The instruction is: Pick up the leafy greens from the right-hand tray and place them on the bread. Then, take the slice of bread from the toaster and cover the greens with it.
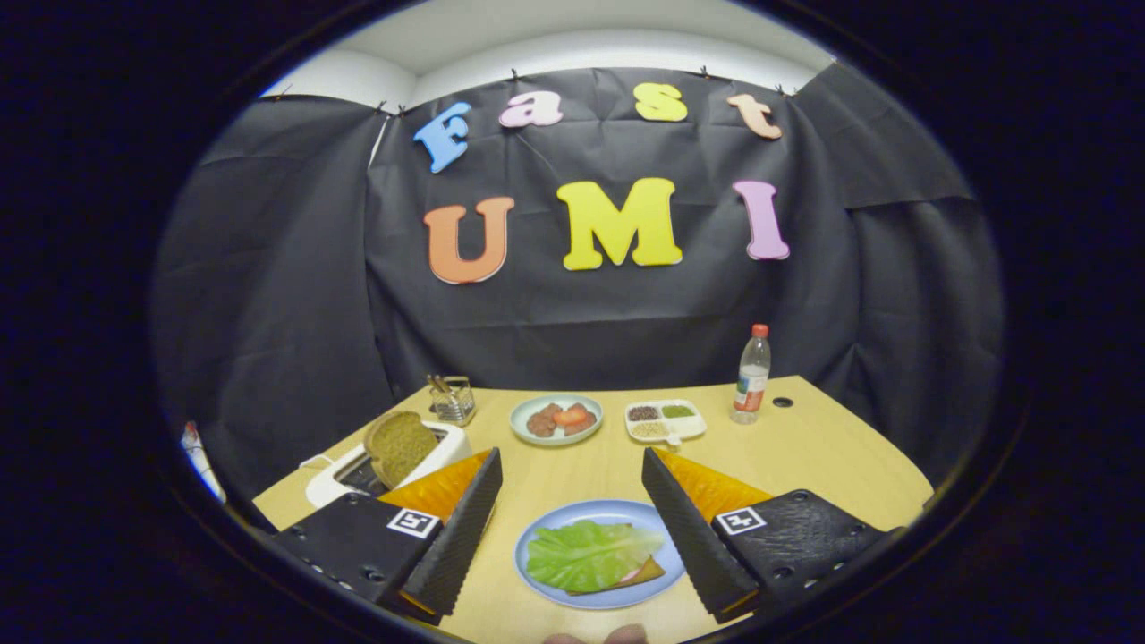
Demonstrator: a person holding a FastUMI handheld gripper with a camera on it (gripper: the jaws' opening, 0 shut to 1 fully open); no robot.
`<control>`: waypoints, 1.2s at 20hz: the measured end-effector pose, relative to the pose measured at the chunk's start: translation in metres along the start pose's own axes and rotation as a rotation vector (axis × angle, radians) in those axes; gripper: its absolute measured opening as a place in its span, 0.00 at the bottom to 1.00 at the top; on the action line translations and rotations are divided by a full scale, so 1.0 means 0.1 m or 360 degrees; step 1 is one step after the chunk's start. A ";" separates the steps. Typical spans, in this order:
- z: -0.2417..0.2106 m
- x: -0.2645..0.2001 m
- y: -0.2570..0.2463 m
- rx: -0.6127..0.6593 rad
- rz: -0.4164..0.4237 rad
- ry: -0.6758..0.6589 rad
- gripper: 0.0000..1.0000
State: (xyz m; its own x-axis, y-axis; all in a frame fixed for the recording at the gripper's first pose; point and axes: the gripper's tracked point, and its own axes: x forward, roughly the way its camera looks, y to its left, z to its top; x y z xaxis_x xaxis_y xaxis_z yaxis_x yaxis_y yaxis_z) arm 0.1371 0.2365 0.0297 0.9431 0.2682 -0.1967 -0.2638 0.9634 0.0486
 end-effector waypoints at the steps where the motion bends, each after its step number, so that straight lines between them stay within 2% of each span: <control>1: 0.08 -0.04 0.12 -0.0010 0.0007 -0.0031 0.96; 4: 0.22 -0.09 0.61 -0.0046 0.0063 -0.0080 0.96; 10: 0.11 0.06 1.42 -0.0109 0.0138 -0.0104 0.96; 15: -0.18 0.43 1.69 -0.0139 0.0066 -0.0019 0.96; 20: -0.40 0.77 1.69 -0.0142 -0.0049 0.0097 0.96; 24: -0.49 0.93 1.71 -0.0162 -0.0093 0.0167 0.74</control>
State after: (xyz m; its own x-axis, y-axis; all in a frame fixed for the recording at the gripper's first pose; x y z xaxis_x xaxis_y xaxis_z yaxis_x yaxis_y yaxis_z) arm 0.1699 0.4256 -0.0286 0.9325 0.2046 -0.2975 -0.2334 0.9702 -0.0643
